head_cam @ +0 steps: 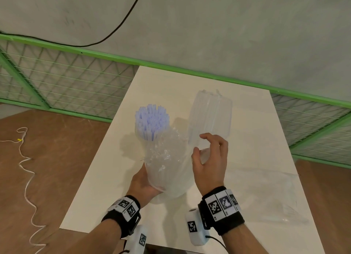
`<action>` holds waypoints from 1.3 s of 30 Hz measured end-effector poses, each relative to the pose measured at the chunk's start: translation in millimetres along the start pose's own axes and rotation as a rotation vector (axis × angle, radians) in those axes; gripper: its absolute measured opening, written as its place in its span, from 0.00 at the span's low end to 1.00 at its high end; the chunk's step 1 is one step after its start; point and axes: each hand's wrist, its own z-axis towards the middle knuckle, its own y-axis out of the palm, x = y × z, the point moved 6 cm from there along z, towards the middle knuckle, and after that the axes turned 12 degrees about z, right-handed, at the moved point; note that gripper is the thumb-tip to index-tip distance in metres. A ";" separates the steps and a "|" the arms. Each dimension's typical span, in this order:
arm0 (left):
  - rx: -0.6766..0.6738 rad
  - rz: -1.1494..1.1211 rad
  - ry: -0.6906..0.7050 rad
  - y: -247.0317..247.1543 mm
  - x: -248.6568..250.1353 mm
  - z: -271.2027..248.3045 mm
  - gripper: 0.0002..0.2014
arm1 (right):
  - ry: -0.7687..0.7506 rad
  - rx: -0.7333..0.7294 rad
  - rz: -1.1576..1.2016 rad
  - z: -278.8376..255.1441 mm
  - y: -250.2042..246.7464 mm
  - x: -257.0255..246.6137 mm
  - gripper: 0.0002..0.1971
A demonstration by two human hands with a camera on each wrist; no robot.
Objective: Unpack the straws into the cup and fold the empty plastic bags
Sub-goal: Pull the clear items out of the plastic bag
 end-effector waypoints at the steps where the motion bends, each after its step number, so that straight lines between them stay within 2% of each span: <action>1: 0.000 0.001 0.003 0.0 -0.1 -0.1 0.41 | 0.005 -0.010 -0.009 1.4 1.4 1.1 0.19; 6: 0.008 0.011 0.013 -0.2 0.7 0.0 0.43 | 0.002 -0.098 -0.070 10.6 6.7 6.1 0.16; 18: -0.001 -0.001 0.015 0.0 3.2 -1.5 0.43 | -0.031 -0.128 -0.065 15.0 5.7 10.9 0.14; 22: 0.008 0.010 -0.002 -0.6 2.8 -0.6 0.42 | 0.030 -0.263 -0.013 17.7 8.5 9.7 0.15; 24: 0.014 0.014 -0.009 -0.1 0.5 1.3 0.42 | 0.002 -0.305 0.024 18.2 7.8 5.9 0.17; 27: 0.022 0.013 -0.009 1.6 -4.5 4.3 0.41 | -0.037 -0.333 0.029 17.6 6.4 4.8 0.13; 31: 0.028 0.026 -0.008 2.6 -6.2 5.7 0.41 | -0.046 -0.309 0.064 20.7 1.6 1.0 0.06; 34: 0.027 0.030 -0.009 2.3 -6.2 5.4 0.40 | -0.061 -0.249 0.076 29.3 -6.1 -7.4 0.06; 39: 0.023 0.050 -0.027 0.9 -4.4 4.7 0.39 | -0.184 -0.158 0.059 55.7 -28.6 -32.1 0.08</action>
